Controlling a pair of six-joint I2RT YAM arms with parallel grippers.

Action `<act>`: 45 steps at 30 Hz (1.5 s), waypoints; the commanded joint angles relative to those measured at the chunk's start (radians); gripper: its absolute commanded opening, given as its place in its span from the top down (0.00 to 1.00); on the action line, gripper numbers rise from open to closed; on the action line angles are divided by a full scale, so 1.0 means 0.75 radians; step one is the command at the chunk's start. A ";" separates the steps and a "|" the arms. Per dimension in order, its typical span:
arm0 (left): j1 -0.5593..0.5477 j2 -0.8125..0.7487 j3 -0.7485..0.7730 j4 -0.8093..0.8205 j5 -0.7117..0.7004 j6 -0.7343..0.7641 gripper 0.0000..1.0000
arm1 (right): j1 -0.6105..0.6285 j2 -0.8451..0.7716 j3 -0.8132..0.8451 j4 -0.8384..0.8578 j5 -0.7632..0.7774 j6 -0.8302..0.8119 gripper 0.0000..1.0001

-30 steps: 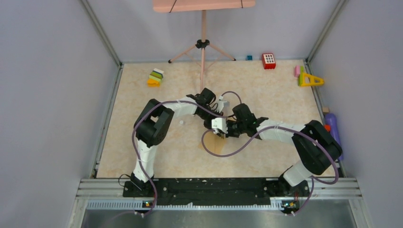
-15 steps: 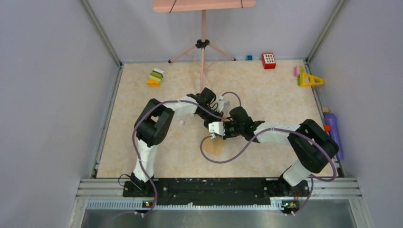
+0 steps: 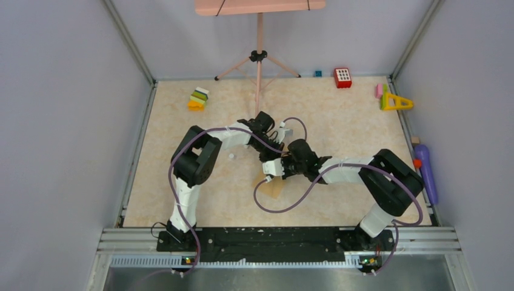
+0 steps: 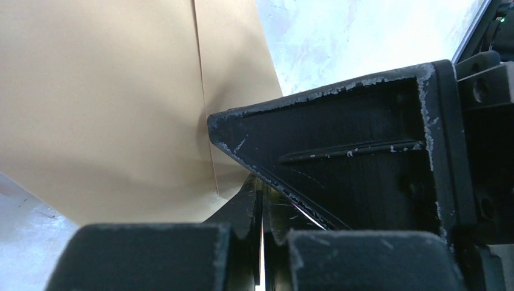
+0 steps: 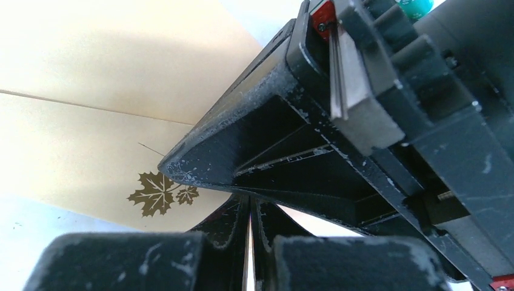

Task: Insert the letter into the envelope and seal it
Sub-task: Seal the envelope flap on the envelope.

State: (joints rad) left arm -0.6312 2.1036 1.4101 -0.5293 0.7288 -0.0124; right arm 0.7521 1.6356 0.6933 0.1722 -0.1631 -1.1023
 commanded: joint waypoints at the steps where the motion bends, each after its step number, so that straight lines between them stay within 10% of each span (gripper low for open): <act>1: -0.005 0.040 -0.003 -0.070 -0.072 0.104 1.00 | 0.020 0.062 -0.022 -0.012 0.054 -0.041 1.00; 45: 0.010 0.056 -0.012 -0.301 0.043 0.331 1.00 | 0.057 0.080 0.031 -0.212 -0.031 -0.030 1.00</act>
State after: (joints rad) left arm -0.6201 2.1189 1.4231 -0.6750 0.8070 0.1677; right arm 0.7780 1.6451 0.7219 0.1154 -0.1585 -1.1496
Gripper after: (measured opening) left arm 0.009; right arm 0.002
